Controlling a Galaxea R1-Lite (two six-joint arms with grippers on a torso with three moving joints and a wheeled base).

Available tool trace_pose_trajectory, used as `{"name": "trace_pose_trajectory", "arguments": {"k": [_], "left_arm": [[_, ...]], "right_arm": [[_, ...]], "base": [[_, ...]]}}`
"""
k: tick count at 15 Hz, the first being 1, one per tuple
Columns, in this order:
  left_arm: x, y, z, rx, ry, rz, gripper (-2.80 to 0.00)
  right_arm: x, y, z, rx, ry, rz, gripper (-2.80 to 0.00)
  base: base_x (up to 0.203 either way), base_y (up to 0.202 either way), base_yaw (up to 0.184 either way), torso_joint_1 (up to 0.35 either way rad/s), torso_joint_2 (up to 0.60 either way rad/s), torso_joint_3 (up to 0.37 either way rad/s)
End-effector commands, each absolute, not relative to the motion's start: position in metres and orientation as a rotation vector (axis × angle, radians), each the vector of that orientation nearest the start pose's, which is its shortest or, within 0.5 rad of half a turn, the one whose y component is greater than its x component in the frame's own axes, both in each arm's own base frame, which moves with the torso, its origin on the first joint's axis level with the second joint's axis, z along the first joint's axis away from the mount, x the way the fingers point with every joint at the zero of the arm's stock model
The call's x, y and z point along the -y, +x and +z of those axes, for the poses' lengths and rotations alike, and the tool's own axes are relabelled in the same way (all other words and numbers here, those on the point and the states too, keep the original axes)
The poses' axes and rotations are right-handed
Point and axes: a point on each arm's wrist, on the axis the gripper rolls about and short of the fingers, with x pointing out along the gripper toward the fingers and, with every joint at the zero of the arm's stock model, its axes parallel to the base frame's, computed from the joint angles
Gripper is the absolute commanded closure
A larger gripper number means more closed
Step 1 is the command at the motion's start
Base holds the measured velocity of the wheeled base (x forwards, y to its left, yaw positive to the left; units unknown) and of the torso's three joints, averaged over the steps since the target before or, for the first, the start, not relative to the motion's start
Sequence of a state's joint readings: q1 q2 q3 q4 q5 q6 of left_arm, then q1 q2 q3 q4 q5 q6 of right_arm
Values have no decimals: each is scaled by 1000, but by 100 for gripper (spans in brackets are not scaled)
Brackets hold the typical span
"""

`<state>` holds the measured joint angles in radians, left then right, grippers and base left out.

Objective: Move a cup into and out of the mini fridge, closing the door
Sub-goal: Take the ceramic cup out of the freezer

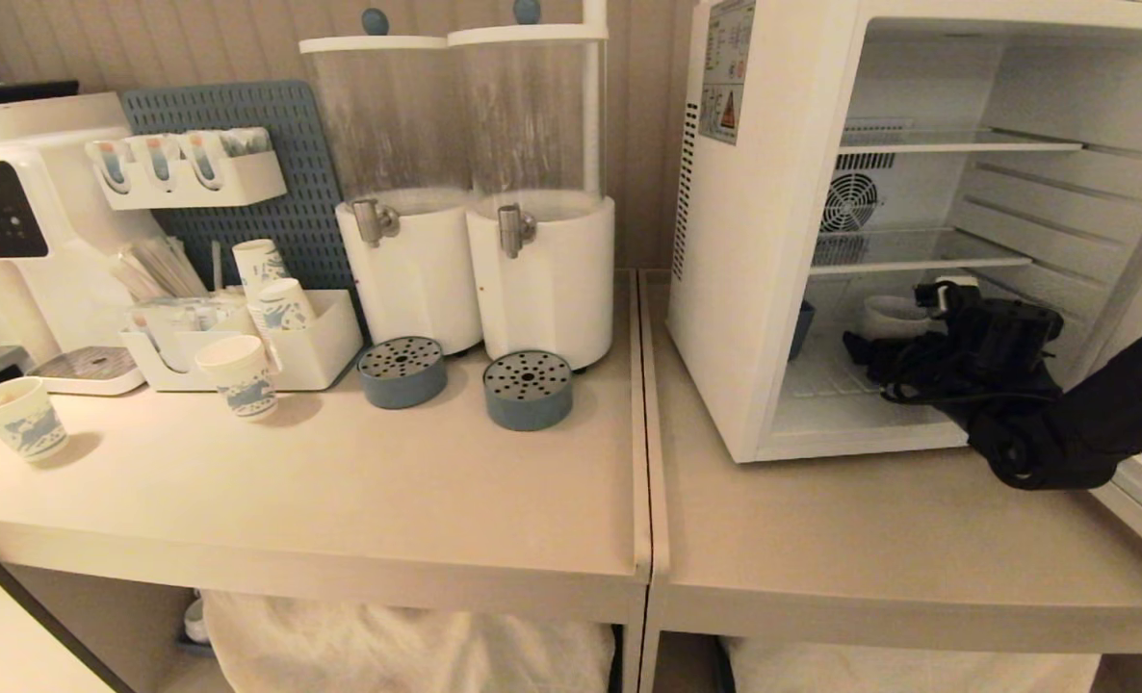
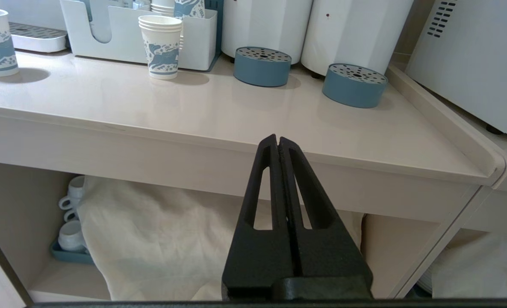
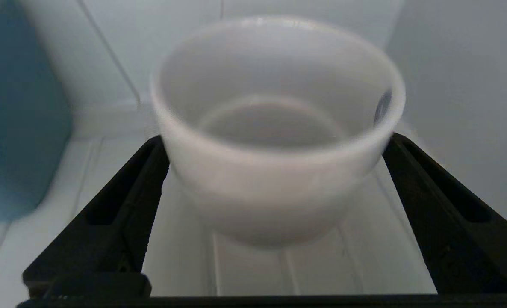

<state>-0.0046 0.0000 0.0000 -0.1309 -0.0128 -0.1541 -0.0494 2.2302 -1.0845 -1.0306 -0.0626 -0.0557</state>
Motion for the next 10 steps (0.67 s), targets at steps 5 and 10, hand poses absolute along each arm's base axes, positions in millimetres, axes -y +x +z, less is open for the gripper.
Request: {"name": "trace_pose_trajectory", "arguments": {"k": [5, 10], "left_arm": [[0, -21, 78, 95, -154, -26, 0], [0, -21, 78, 95, -154, -23, 0]], "right_arm": [[21, 434, 101, -100, -61, -104, -280], [20, 439, 94, -109, -61, -104, -280]], "base": [[0, 0, 0, 0, 0, 0], [0, 0, 0, 0, 0, 0]]}}
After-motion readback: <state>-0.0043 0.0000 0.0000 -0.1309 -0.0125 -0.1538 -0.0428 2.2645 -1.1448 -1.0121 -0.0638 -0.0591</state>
